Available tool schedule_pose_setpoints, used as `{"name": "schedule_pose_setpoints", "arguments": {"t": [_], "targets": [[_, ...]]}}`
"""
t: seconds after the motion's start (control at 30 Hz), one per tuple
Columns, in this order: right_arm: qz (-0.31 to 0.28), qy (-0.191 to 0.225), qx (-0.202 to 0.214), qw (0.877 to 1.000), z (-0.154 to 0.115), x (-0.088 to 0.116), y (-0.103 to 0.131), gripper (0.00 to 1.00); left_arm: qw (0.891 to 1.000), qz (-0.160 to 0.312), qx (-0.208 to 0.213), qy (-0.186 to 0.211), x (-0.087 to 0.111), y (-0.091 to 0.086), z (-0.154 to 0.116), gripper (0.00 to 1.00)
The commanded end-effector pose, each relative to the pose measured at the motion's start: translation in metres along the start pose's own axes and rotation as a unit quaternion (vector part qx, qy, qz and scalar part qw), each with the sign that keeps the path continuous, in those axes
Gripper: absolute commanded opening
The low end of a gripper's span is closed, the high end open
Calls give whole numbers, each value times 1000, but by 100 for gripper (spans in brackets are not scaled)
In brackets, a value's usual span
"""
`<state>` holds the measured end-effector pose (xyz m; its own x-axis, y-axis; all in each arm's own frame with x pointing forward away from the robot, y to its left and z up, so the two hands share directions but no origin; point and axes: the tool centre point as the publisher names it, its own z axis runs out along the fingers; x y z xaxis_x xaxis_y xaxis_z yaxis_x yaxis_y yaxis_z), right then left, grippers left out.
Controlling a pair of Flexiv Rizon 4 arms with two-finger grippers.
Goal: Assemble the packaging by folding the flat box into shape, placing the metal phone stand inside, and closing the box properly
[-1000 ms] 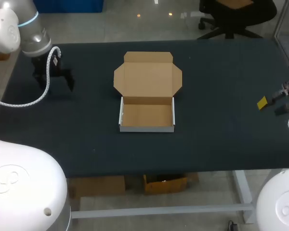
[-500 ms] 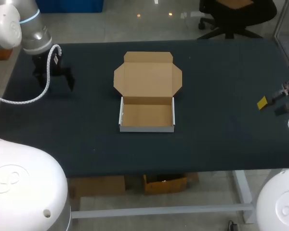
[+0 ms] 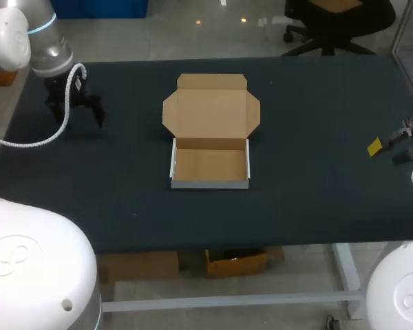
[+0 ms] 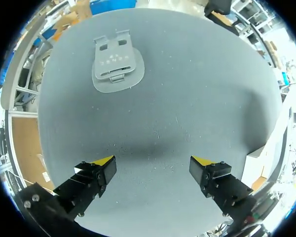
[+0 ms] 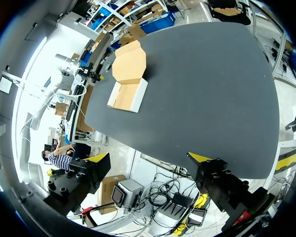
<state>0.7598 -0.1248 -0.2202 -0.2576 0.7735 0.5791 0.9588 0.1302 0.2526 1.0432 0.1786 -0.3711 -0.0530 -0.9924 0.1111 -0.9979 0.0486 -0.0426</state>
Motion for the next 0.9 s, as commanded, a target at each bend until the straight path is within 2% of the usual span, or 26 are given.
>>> {"name": "schedule_pose_setpoints", "arguments": {"t": [0.03,0.53,0.9], "targets": [[0,1,2,1000,-2,0,0,100,1000,3,-1,-11,0,-7,6,100],[0,1,2,1000,-2,0,0,100,1000,0,1,-32,-18,-42,17,100],[0,1,2,1000,-2,0,0,100,999,-4,0,-38,-25,-60,20,100]]}}
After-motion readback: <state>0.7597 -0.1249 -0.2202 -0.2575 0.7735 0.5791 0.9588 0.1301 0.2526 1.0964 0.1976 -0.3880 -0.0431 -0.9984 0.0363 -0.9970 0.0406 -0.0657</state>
